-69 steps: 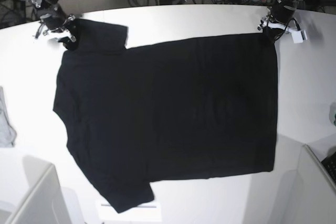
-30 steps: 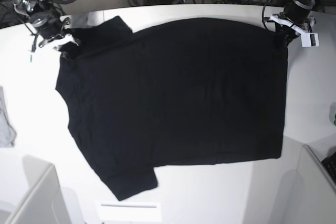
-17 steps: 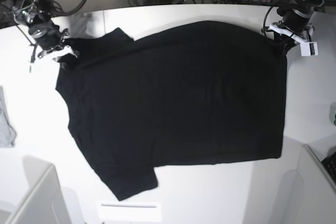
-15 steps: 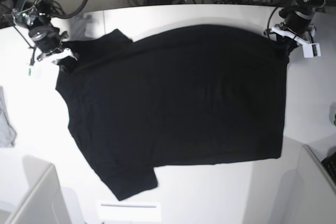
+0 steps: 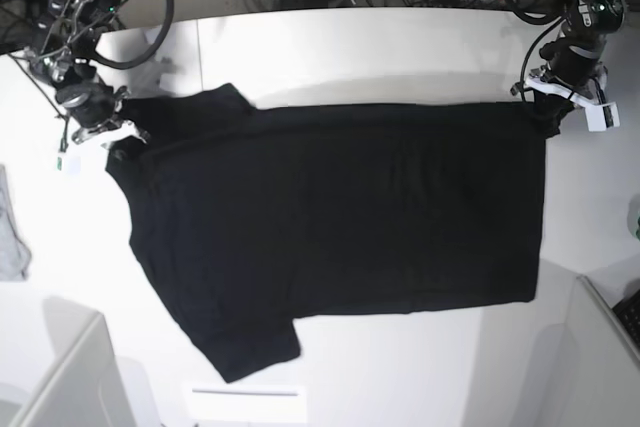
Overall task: Fold the T-shirt properly
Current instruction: 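Lift the shoulder corners with both grippers and pull them apart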
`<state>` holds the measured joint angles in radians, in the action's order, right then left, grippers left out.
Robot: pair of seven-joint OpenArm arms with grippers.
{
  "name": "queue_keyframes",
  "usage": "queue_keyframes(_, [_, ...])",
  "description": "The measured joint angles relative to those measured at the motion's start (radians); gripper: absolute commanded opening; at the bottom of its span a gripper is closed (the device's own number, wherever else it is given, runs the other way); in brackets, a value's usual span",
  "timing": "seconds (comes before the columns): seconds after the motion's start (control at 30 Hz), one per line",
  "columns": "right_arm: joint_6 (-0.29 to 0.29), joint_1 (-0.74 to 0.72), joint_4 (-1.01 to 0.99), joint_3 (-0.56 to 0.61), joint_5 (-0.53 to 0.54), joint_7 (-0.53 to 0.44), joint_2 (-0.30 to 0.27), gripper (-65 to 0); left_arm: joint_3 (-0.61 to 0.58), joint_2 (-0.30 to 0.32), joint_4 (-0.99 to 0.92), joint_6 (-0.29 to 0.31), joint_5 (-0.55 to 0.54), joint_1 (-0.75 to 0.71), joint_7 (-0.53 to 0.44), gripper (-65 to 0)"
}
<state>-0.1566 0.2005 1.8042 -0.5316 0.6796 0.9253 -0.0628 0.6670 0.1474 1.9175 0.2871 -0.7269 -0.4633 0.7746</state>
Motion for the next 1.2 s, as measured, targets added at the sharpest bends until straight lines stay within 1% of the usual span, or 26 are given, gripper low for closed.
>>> queue_keyframes(0.17, [0.000,-0.042,-0.048,0.002,-0.001,-0.001,-0.003,-65.0,-0.001,0.000,-0.027,0.000,-0.004,0.038,-0.003,-65.0])
queue_keyframes(0.3, [0.000,-0.075,-0.075,0.064,0.000,-0.003,-0.017,-65.0,0.000,0.000,-0.074,-0.002,0.000,0.051,0.000,-65.0])
queue_keyframes(0.4, [0.000,-0.109,-0.110,0.088,0.000,-0.005,-0.021,-65.0,0.000,0.000,-0.105,-0.002,0.000,0.056,-0.001,-65.0])
queue_keyframes(0.73, [0.000,-0.182,-0.177,0.093,0.000,-0.005,-0.022,-65.0,0.004,-0.001,-0.135,-0.003,0.000,0.089,-0.002,-65.0])
queue_keyframes(0.83, [0.000,-0.192,-0.201,0.093,0.000,-0.008,-0.022,-65.0,0.036,-0.012,-0.135,-0.003,-0.003,0.102,-0.003,-65.0])
queue_keyframes(0.93, [0.001,-0.209,-0.229,0.093,-0.003,-0.009,-0.022,-65.0,0.041,-0.020,-0.141,-0.002,0.002,0.119,-0.001,-65.0])
queue_keyframes(1.13, [0.000,-0.249,-0.265,0.093,-0.003,-0.009,-0.022,-65.0,0.034,-0.023,-0.220,-0.004,0.005,0.148,0.000,-65.0])
queue_keyframes(1.17, [0.000,-0.255,-0.269,0.093,-0.005,-0.011,-0.023,-65.0,0.034,-0.023,-0.230,-0.002,0.001,0.151,0.000,-65.0])
queue_keyframes(1.2, [0.000,-0.262,-0.271,0.093,-0.038,-0.012,-0.022,-65.0,0.035,-0.023,-0.236,-0.003,0.001,0.156,0.000,-65.0])
